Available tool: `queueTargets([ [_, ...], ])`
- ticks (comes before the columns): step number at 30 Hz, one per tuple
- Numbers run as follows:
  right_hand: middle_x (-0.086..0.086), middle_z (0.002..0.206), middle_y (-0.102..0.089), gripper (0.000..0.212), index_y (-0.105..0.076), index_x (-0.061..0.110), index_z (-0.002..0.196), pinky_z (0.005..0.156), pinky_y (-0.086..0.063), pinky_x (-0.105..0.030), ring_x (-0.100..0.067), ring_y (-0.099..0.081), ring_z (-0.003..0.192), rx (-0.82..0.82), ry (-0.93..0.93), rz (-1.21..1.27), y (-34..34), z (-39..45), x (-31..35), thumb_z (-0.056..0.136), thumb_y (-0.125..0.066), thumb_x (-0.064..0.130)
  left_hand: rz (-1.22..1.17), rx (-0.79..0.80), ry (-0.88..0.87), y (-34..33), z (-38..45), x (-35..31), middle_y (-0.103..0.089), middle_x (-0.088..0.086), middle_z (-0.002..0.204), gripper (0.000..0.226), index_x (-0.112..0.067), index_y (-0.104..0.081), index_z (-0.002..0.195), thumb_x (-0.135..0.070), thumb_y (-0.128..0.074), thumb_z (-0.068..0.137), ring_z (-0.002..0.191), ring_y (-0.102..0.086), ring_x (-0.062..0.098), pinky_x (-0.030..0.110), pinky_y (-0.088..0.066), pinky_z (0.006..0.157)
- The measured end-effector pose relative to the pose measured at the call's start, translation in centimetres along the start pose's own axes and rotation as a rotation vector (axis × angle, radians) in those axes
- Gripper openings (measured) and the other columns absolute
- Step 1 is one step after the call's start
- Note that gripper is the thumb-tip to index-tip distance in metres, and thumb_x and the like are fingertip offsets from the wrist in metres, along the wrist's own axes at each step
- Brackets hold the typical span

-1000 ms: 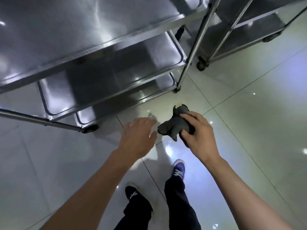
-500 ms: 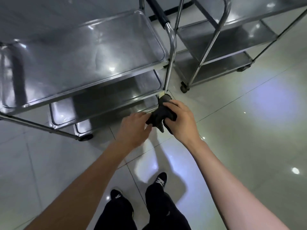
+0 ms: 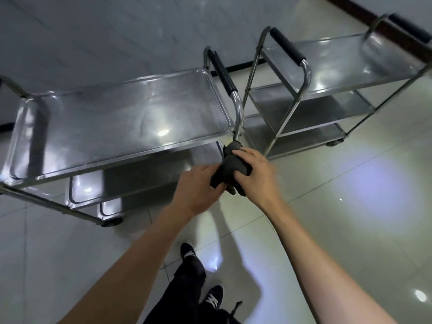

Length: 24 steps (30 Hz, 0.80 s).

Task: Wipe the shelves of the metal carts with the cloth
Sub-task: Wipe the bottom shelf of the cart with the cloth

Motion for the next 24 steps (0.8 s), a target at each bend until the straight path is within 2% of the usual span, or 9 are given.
queueTargets([
  [3,0.005,0.134,-0.061,0.056,-0.067,0.023,0.127,0.107,-0.040,-0.028,-0.013,-0.055,0.123,-0.006,0.013,-0.007,0.6,2.7,0.1,0.072,-0.070,0.011,-0.067,-0.022,-0.015,0.5,2.6,0.5,-0.067,-0.002,0.126,0.056,-0.030,-0.055,0.140,-0.044,-0.066,0.087,0.116,-0.060,0.023,0.041,-0.048,0.095],
  [5,0.005,0.133,-0.062,0.055,-0.068,0.022,0.126,0.107,-0.041,-0.027,-0.013,-0.056,0.121,0.002,0.011,-0.008,0.9,4.7,0.2,0.073,-0.072,0.010,-0.091,-0.019,-0.028,0.8,4.8,0.8,-0.068,-0.003,0.122,0.057,-0.032,-0.055,0.139,-0.047,-0.066,0.085,0.112,-0.060,0.022,0.040,-0.049,0.093],
  [10,0.004,0.134,-0.061,0.055,-0.067,0.022,0.128,0.107,-0.040,-0.024,-0.012,-0.055,0.121,0.037,0.005,-0.024,1.5,10.1,0.2,0.075,-0.074,0.010,-0.105,-0.059,-0.039,1.6,11.1,1.2,-0.069,-0.012,0.098,0.034,-0.036,-0.061,0.117,-0.041,-0.062,0.084,0.092,-0.062,0.016,0.036,-0.050,0.077],
  [13,0.003,0.135,-0.061,0.054,-0.066,0.022,0.129,0.109,-0.039,-0.025,-0.012,-0.054,0.123,0.000,0.005,-0.037,2.5,13.0,-0.5,0.077,-0.075,0.011,-0.104,-0.092,-0.074,2.1,14.4,0.9,-0.068,-0.014,0.092,0.025,-0.036,-0.063,0.110,-0.035,-0.065,0.086,0.086,-0.060,0.014,0.031,-0.044,0.070],
  [19,0.005,0.133,-0.061,0.051,-0.066,0.021,0.128,0.110,-0.041,-0.034,-0.010,-0.054,0.123,-0.029,-0.018,0.011,4.3,17.8,-3.0,0.079,-0.077,0.014,-0.154,-0.111,-0.059,2.4,20.6,0.3,-0.073,-0.006,0.097,0.022,-0.028,-0.071,0.109,-0.028,-0.062,0.089,0.090,-0.064,0.020,0.044,-0.053,0.081],
  [22,0.005,0.133,-0.062,0.050,-0.066,0.022,0.128,0.109,-0.042,-0.039,-0.013,-0.055,0.123,-0.018,0.000,0.025,4.6,20.8,-4.8,0.080,-0.077,0.016,-0.145,-0.116,-0.029,2.1,23.5,0.0,-0.075,-0.003,0.103,0.026,-0.026,-0.071,0.115,-0.026,-0.063,0.091,0.096,-0.066,0.023,0.045,-0.053,0.087],
  [24,0.005,0.132,-0.063,0.049,-0.067,0.022,0.127,0.110,-0.042,-0.037,-0.011,-0.055,0.122,-0.006,0.021,0.049,4.8,23.1,-5.7,0.079,-0.078,0.015,-0.139,-0.143,-0.003,2.2,25.5,-0.1,-0.075,-0.003,0.102,0.024,-0.025,-0.072,0.114,-0.024,-0.065,0.091,0.095,-0.066,0.023,0.044,-0.054,0.086],
])
Point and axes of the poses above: each hand's wrist, its own z-axis towards the middle knuckle, its own y-axis out of the back of the hand, x = y × z, the point moved 7 cm from there along z, towards the middle knuckle
